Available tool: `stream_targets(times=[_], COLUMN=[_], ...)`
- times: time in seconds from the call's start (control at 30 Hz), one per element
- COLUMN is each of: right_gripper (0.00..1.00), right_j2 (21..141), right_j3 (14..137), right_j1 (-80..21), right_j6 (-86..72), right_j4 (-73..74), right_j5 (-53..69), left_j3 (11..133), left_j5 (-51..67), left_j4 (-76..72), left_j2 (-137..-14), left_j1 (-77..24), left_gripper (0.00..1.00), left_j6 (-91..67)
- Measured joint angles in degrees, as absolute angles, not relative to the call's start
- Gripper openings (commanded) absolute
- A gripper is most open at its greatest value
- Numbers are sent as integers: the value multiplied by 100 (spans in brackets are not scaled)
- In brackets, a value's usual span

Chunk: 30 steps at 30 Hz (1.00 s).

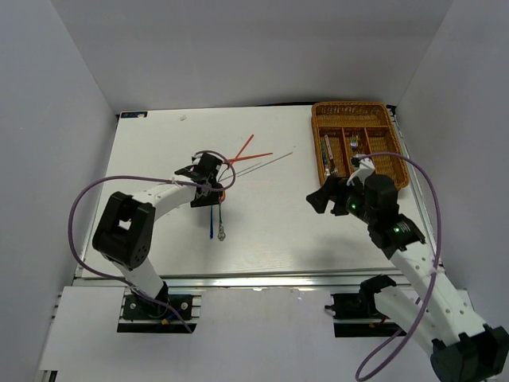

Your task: Sort the eating utensils into containers

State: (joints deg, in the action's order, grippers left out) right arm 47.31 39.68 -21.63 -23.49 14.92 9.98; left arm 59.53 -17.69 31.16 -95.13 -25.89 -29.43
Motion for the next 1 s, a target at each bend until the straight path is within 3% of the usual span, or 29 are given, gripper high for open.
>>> stream_targets(times=[0.2, 0.37, 1.0], right_gripper=[89, 89, 89], right_j2=[4115, 4053, 3962], right_j3=[3870, 3767, 4005], right_j1=[-2163, -2165, -2167], right_j6=[-2359, -2362, -2355], right_j4=[1653, 1798, 2189], right_j5=[1081, 1243, 1411], left_j3=[5953, 5975, 5583], left_j5=[-1754, -1752, -1610], left_j4=[2978, 2849, 1835], left_j2=[-10005, -10079, -10016], left_j1=[-2589, -2589, -2517], left_gripper=[46, 46, 25], left_j6=[-2904, -2895, -3041])
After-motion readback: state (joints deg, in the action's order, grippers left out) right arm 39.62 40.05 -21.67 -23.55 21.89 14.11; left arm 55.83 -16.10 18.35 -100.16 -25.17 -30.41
